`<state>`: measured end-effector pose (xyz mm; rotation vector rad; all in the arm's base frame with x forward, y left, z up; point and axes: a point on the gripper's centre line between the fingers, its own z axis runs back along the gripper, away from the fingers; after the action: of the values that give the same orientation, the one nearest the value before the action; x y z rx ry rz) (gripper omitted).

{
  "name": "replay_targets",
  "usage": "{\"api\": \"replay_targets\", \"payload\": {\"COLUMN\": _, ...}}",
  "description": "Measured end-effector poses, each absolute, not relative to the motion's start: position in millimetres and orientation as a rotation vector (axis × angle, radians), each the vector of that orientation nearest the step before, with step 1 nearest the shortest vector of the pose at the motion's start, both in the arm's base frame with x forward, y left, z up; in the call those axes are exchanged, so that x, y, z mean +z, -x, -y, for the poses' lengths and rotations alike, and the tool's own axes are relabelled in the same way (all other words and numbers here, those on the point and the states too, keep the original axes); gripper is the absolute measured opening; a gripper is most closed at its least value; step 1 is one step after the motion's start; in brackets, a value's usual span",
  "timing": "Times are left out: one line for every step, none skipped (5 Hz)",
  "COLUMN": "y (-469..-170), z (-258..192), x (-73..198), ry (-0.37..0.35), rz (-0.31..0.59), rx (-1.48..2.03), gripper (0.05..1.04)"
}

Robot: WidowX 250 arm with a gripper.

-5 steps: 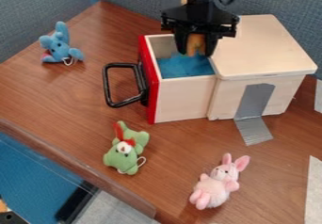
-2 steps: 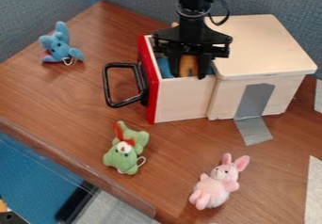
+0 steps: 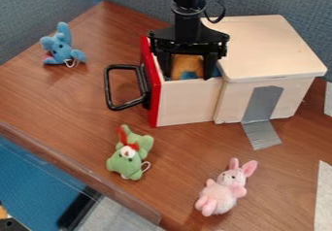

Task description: Put the yellow duck in the drawer

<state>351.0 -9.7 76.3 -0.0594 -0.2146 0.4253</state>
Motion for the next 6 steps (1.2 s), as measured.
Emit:
{"api": "replay_targets", "payload": {"y": -349, "z": 3, "x": 97, "ry": 0.062, "rz": 0.254, "rx": 0.427, "gripper": 1.000}}
{"api": "replay_targets", "payload": {"y": -344, "z": 8, "x": 131, "ry": 0.070, "rz": 0.305, "rx": 0.376, "gripper": 1.001}}
{"api": "replay_targets", "payload": {"y": -336, "z": 10, "x": 156, "ry": 0.079, "rz": 0.350, "rx": 0.331, "gripper": 1.001}}
{"api": "replay_targets", "payload": {"y": -327, "z": 13, "x": 153, "ry": 0.071, "rz": 0.293, "rx": 0.241, "gripper": 1.001}}
{"api": "replay_targets", "payload": {"y": -326, "z": 13, "x": 153, "ry": 0.070, "rz": 0.291, "rx": 0.235, "gripper": 1.001}}
{"api": "replay_targets", "payload": {"y": -326, "z": 13, "x": 153, "ry": 0.069, "rz": 0.290, "rx": 0.235, "gripper": 1.001}}
